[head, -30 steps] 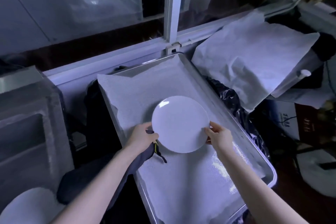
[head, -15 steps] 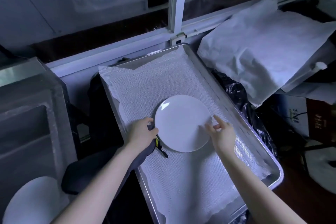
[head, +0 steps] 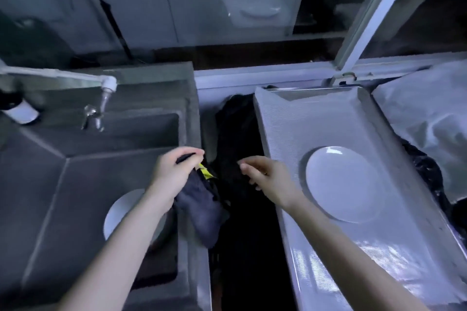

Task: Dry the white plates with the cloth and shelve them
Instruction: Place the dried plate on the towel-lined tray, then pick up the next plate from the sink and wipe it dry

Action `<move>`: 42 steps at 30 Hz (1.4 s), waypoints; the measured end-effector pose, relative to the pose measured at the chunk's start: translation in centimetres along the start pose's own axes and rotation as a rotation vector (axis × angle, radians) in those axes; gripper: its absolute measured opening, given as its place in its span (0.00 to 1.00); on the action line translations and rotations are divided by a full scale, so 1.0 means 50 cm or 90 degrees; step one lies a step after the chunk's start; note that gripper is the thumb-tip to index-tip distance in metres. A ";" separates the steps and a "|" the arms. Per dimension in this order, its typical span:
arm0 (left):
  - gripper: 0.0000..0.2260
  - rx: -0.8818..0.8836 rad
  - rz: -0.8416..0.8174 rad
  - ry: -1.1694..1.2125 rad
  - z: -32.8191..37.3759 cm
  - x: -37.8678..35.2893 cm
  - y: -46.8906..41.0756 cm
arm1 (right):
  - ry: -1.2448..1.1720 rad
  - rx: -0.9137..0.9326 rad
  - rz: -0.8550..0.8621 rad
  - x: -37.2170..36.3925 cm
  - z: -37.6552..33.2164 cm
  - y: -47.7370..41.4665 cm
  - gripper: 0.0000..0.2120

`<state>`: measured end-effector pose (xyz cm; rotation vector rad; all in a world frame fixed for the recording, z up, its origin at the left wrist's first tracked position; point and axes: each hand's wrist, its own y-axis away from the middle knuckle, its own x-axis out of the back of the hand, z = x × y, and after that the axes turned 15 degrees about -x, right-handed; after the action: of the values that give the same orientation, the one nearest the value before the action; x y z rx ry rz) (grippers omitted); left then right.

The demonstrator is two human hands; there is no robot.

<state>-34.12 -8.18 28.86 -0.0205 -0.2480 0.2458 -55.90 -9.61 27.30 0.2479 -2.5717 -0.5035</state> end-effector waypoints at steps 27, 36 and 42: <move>0.13 0.362 -0.082 -0.181 -0.560 0.575 -0.088 | 0.227 -0.340 -0.134 -0.738 -0.026 -0.207 0.20; 0.21 0.354 -0.223 -0.363 -0.721 0.509 -0.067 | 0.249 -0.400 -0.082 -0.795 0.106 -0.248 0.26; 0.09 0.277 -0.258 -0.482 -0.720 0.490 -0.053 | 0.142 -0.427 0.004 -0.802 0.133 -0.250 0.24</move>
<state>-1.65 -4.40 -0.03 0.5586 -0.9339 -0.1141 -23.95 -8.36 -0.77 0.0510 -2.0493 -1.2150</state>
